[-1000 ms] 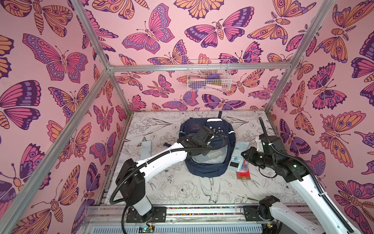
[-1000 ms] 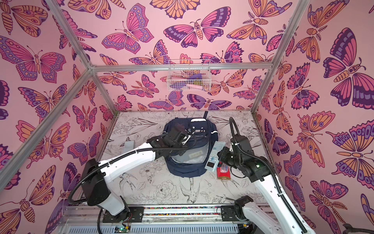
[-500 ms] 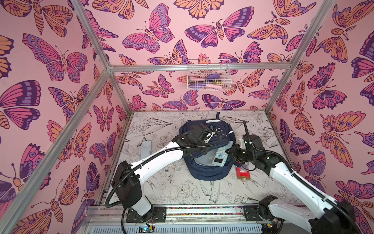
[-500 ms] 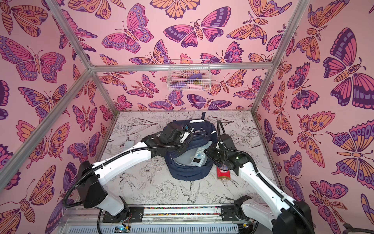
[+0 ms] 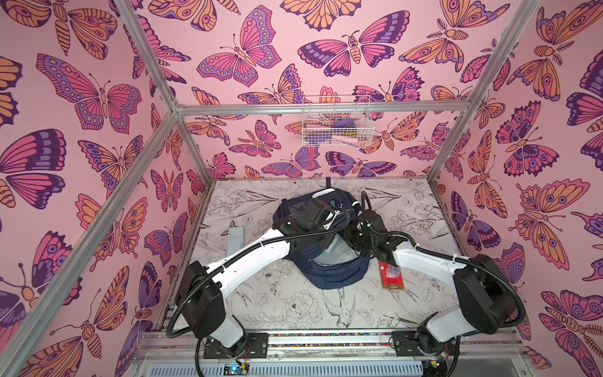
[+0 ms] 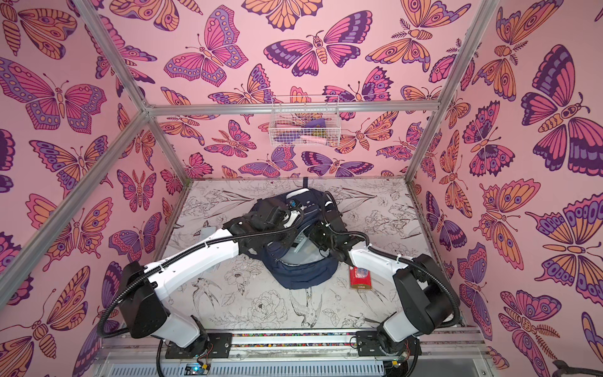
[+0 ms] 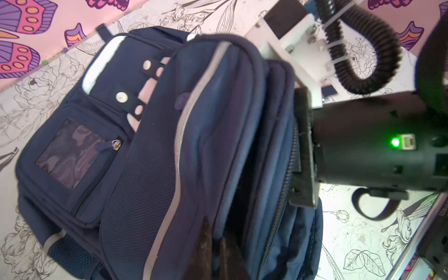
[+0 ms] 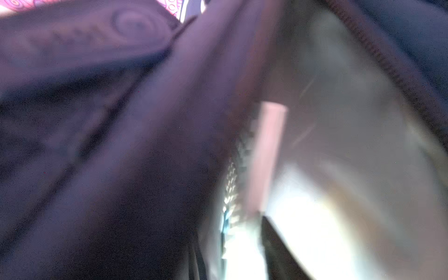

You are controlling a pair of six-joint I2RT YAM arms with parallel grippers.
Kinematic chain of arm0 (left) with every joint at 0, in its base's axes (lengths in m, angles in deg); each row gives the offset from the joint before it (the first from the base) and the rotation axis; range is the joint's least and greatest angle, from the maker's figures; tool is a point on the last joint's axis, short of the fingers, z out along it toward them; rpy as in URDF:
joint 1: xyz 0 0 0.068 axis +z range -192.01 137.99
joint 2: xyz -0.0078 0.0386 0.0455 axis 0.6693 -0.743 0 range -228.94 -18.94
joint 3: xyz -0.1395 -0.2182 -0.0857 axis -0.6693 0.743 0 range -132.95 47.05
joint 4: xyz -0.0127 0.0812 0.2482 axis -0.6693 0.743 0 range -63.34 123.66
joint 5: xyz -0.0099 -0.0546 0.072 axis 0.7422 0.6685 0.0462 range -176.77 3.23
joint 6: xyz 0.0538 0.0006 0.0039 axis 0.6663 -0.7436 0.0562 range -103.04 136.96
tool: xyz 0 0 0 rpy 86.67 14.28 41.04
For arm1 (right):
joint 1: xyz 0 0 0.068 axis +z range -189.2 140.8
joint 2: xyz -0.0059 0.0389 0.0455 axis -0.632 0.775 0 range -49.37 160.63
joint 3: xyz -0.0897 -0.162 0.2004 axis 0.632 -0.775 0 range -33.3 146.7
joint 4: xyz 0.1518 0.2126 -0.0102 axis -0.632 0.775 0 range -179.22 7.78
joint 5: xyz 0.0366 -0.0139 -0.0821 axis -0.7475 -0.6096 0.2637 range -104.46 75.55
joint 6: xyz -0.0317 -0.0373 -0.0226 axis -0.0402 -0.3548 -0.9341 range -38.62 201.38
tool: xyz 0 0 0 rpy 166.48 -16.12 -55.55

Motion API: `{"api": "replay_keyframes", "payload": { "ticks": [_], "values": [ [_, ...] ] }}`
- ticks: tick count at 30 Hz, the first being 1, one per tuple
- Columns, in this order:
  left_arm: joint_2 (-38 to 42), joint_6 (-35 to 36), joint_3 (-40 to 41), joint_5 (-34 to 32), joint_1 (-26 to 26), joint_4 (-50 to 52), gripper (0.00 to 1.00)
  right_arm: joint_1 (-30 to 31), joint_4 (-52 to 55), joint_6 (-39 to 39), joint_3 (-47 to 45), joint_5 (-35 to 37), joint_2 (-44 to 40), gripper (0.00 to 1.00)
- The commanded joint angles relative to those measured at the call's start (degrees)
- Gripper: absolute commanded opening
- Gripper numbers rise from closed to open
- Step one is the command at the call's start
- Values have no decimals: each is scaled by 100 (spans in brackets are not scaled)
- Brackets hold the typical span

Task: Pack books, pencil case, and school supplies into a backpack
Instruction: Place the calculator in the student bag, then close the student bag at the center of the table.

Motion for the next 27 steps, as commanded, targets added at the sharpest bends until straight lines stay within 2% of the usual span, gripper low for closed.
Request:
{"api": "replay_keyframes", "payload": {
  "ticks": [1, 4, 11, 15, 18, 19, 20, 21, 22, 23, 27],
  "values": [
    [381, -198, 200, 534, -11, -724, 0, 81, -132, 53, -169, 299, -329, 72],
    [474, -277, 424, 577, 57, -818, 0, -35, 440, -152, -391, 466, -847, 73],
    [887, -576, 1118, 611, 191, -986, 0, -437, 2535, -730, -724, 1174, -2494, 70],
    [1206, -864, 1614, 690, 249, -1092, 0, -608, 3765, -1197, -665, 1523, -3408, 70],
    [1294, -1097, 1834, 654, 258, -1039, 2, -614, 4533, -1496, -452, 1641, -3742, 72],
    [1331, -1237, 1858, 472, 262, -952, 19, -614, 4716, -1575, -383, 1627, -3781, 72],
    [1402, -1425, 1888, 189, 263, -838, 51, -614, 4881, -1665, -302, 1584, -3804, 72],
    [1491, -1583, 1915, -78, 271, -732, 69, -614, 4997, -1729, -257, 1535, -3832, 71],
    [1730, -1785, 1958, -401, 288, -619, 94, -614, 5081, -1787, -213, 1456, -3850, 71],
    [1929, -1936, 2010, -673, 326, -527, 99, -609, 5106, -1831, -200, 1383, -3869, 71],
    [2536, -2393, 2145, -1627, 740, -64, 99, -607, 4998, -1897, -217, 1203, -3928, 71]
  ]
}}
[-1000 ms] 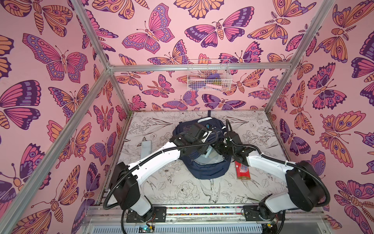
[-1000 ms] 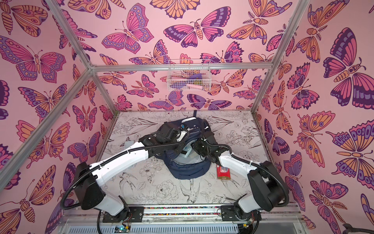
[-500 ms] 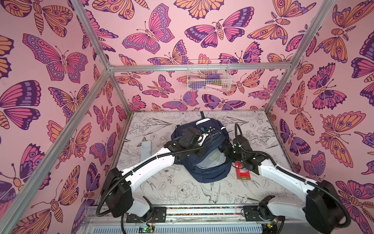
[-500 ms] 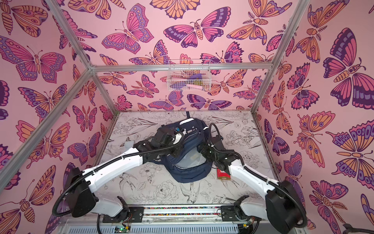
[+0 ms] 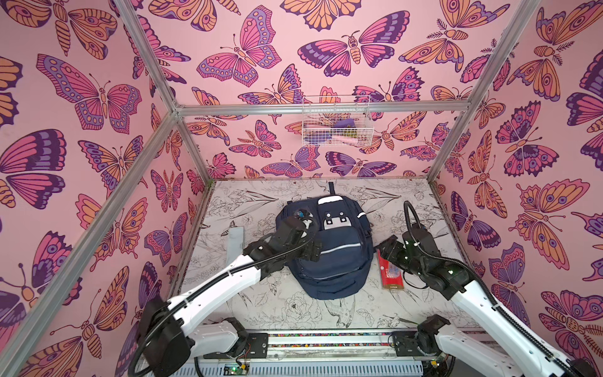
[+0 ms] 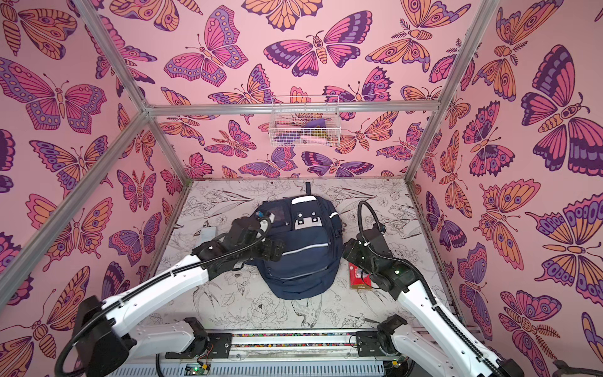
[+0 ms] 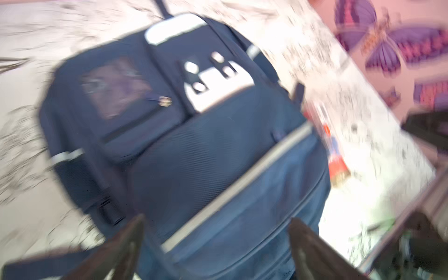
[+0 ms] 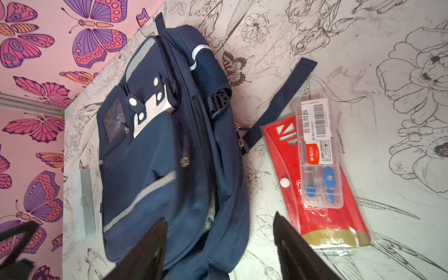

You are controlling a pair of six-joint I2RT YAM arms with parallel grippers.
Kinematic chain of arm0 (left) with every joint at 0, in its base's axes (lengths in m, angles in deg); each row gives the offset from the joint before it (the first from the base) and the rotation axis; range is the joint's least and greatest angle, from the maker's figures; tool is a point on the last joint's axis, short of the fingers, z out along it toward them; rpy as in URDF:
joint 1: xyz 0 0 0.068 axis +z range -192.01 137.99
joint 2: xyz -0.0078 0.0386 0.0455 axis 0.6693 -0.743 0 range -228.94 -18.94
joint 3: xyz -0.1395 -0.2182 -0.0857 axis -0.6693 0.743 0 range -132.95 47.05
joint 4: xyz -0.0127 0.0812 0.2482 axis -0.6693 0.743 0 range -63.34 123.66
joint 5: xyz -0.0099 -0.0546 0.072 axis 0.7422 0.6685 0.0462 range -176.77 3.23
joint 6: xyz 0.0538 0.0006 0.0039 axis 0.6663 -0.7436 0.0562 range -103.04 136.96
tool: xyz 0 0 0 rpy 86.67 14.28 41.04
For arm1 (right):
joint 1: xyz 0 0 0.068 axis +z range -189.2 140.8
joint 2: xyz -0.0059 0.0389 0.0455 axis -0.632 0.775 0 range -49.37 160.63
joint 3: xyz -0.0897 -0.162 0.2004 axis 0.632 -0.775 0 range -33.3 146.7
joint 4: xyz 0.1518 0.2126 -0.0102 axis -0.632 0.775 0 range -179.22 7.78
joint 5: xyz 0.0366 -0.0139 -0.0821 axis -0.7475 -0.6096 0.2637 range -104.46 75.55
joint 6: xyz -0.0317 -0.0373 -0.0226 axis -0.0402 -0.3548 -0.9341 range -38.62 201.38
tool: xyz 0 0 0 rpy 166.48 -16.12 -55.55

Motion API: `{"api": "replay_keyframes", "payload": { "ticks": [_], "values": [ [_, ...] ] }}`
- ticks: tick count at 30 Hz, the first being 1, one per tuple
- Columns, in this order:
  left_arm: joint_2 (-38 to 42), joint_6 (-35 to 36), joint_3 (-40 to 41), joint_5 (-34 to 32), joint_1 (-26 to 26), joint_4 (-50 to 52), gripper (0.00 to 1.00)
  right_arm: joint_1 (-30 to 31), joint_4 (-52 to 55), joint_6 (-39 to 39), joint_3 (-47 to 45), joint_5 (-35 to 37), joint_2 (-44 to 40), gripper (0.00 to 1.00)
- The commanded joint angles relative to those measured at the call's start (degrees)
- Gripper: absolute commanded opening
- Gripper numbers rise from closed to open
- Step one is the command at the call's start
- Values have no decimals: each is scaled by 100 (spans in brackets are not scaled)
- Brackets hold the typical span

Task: Pack books, pencil case, and school supplies into a backpack
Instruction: Close the student bag at the center of the table, then pick up the glasses case from the middle-left of the table.

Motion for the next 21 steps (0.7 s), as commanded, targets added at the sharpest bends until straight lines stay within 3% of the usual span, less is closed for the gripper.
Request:
{"api": "replay_keyframes", "payload": {
  "ticks": [1, 3, 5, 11, 16, 21],
  "values": [
    [465, -697, 139, -1431, 439, 589, 100, -19, 266, -224, 137, -159, -45, 71],
    [609, -886, 259, -1877, 853, 861, 100, -14, 140, -224, 136, -255, 28, 72],
    [699, -1144, 391, -1882, 1425, 1151, 100, -13, 17, -224, 146, -347, 115, 71],
    [717, -1927, 899, -964, 3184, 1475, 100, -13, -166, -242, 138, -566, 253, 72],
    [557, -2369, 1327, -239, 4308, 1348, 100, -17, -252, -141, 58, -675, 202, 72],
    [-61, -2268, 1468, 505, 4947, 996, 100, -20, -434, -6, -55, -788, 160, 73]
  ]
}}
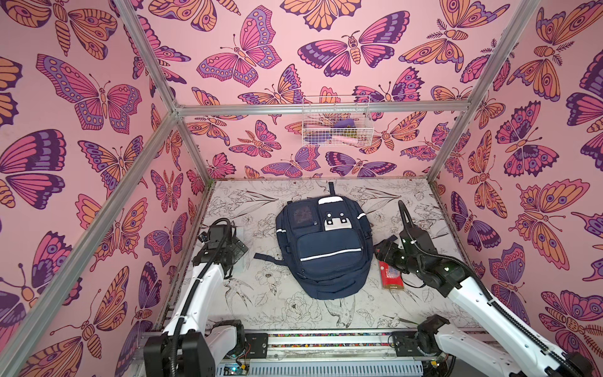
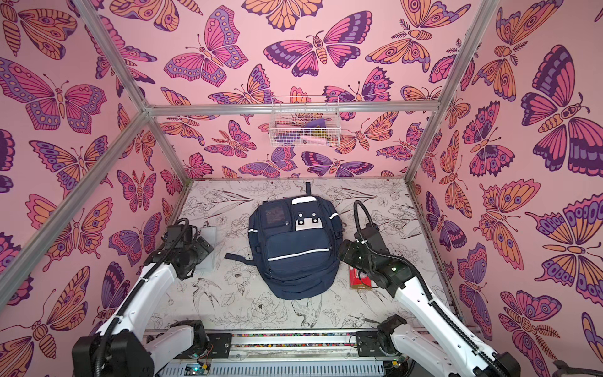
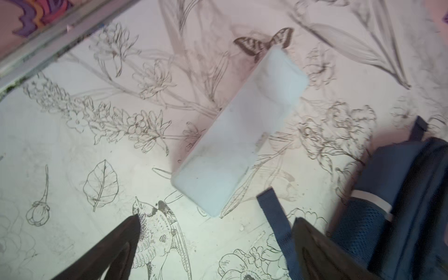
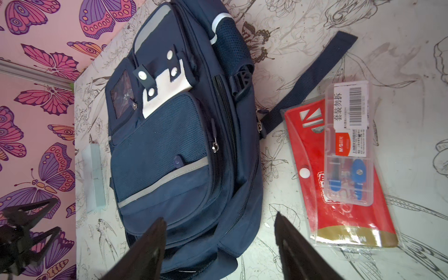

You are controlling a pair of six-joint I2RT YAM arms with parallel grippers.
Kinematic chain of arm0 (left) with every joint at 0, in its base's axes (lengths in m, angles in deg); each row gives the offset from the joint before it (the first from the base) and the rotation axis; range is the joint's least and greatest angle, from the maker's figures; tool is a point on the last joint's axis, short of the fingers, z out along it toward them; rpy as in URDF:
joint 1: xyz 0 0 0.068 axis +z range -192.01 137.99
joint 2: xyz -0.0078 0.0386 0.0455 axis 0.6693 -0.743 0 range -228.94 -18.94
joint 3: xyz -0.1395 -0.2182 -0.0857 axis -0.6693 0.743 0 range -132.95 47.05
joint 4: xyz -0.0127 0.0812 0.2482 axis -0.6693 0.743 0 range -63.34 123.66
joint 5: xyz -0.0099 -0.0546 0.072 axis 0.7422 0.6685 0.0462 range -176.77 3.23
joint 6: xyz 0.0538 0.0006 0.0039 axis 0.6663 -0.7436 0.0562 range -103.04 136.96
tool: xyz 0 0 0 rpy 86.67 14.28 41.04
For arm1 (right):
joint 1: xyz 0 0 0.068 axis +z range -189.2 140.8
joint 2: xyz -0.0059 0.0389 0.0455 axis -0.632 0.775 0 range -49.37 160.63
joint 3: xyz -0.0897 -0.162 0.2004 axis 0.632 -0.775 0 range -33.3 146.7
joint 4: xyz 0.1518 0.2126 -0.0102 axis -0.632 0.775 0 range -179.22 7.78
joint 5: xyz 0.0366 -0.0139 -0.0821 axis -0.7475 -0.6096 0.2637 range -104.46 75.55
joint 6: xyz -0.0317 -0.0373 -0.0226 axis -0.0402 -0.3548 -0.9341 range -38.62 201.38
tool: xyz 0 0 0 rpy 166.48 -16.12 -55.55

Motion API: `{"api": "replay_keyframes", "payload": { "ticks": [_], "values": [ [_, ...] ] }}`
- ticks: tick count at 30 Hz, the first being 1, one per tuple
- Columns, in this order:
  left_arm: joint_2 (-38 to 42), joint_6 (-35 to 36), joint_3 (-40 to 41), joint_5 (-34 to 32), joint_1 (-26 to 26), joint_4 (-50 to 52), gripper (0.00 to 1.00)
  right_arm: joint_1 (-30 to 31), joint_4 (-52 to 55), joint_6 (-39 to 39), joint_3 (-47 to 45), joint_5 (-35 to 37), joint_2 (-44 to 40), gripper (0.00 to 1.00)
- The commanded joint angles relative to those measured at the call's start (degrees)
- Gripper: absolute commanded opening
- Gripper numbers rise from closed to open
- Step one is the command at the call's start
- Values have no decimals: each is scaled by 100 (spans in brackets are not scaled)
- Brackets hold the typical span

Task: Pack books, pencil case, and school supplies into a backpack
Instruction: Pick up the glasses case from the middle-left of the table.

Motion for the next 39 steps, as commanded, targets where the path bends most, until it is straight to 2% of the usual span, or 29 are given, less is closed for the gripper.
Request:
{"api": "replay_keyframes", "payload": {
  "ticks": [1, 8, 11, 16, 19, 26, 31, 39],
  "values": [
    [-363, -75, 116, 717, 210, -201, 100, -9, -192, 107, -63, -156, -51, 72],
    [-589, 542, 141, -36, 222, -554, 100, -8, -260, 138, -117, -240, -42, 73],
    [-984, 934, -23, -162, 222, -625, 100, -13, -312, 155, -159, -266, -33, 73],
    [-1885, 1084, -277, 556, 225, -627, 100, -9, -523, 278, -170, -424, 53, 72],
    [-2105, 1024, -285, 727, 218, -627, 100, 0, -541, 304, -110, -476, 85, 72],
    [-2012, 1149, -243, 729, -146, -670, 100, 0, -553, 313, -107, -497, 59, 71],
    [-2292, 1149, -328, 931, -424, -654, 94, 1, -559, 320, -90, -492, 59, 71],
    [-2565, 1184, -638, 605, -440, -365, 92, -1, -648, 300, -168, -529, 62, 69]
  ]
}}
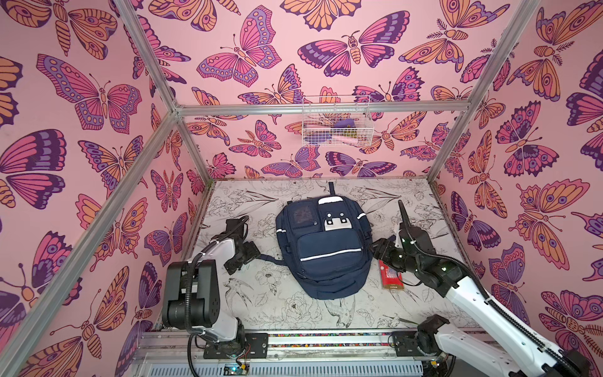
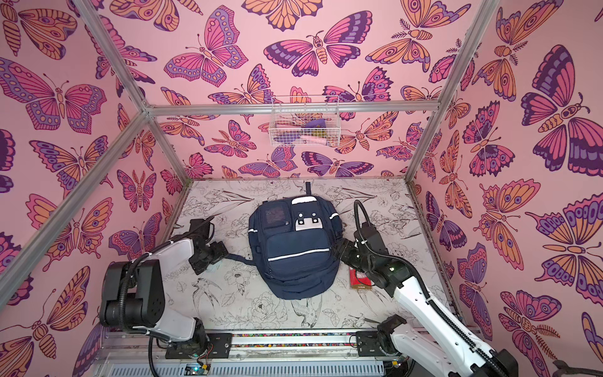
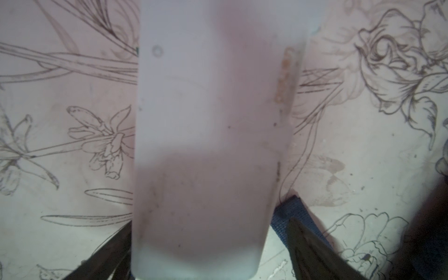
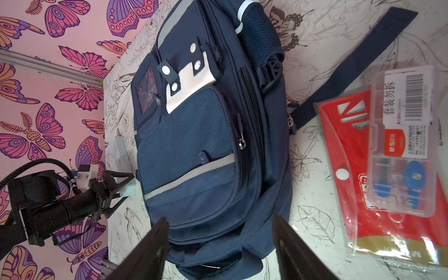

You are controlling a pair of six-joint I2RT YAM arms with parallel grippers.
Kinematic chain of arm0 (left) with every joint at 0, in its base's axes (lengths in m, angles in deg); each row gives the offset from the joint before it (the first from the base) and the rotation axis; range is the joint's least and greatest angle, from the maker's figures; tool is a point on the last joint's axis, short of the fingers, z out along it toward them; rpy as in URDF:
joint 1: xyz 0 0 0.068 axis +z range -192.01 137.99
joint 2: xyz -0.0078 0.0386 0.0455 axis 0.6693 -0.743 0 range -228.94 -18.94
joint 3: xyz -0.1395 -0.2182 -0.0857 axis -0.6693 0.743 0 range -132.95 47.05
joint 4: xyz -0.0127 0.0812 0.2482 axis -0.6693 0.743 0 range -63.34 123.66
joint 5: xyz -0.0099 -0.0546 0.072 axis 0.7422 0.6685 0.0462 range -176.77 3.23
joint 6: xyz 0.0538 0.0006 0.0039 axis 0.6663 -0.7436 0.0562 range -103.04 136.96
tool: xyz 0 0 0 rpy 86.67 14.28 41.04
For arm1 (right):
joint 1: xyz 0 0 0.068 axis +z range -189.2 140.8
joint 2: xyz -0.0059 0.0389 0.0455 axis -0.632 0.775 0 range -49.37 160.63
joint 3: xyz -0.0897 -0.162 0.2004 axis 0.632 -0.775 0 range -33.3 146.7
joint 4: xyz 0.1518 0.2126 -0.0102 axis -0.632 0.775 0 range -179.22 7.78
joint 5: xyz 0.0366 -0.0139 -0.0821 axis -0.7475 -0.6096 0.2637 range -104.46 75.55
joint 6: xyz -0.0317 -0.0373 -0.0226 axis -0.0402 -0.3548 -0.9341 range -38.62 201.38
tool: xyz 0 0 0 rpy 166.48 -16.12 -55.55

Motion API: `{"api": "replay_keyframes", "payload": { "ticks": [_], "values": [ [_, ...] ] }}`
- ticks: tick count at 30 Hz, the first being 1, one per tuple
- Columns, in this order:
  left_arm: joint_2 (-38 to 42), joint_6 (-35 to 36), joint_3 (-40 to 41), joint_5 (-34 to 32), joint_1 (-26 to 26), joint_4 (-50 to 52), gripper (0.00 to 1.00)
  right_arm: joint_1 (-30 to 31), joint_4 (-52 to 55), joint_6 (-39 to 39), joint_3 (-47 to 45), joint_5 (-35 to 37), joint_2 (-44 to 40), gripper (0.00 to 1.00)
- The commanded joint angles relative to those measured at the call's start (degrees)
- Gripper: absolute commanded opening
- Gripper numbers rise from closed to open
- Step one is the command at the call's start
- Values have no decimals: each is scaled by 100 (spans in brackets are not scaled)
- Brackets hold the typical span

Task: Pack books, pencil case, and school supplies into a backpack
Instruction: Pick up the glasses case from the middle-left of the table.

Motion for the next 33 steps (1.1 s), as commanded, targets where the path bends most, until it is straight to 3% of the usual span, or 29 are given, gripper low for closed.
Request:
{"api": "replay_keyframes", "payload": {
  "ticks": [1, 9, 14, 17, 21, 27, 33],
  "values": [
    [-227, 109, -188, -122, -15, 204, 93, -2, -204, 90, -47, -58, 6, 69],
    [-677, 321, -661, -207, 101, 563, 71, 0, -777, -38, -69, -240, 414, 56],
    [-631, 281, -701, -145, 33, 520, 57, 1, -386, -354, 337, -286, 719, 43],
    [-464, 323, -789, 16, -20, 516, 46, 0, -79, -393, 574, -295, 720, 41],
    [208, 320, -792, 88, -150, 489, 30, 212, 283, -402, 873, -57, 562, 41],
    [1523, 360, -626, 451, -792, 428, 23, 981, 619, -267, 1329, 499, 578, 42],
    [2861, 138, -17, 1842, -2002, -355, 18, 1696, 514, -72, 1794, 844, 973, 46]
  ]
}}
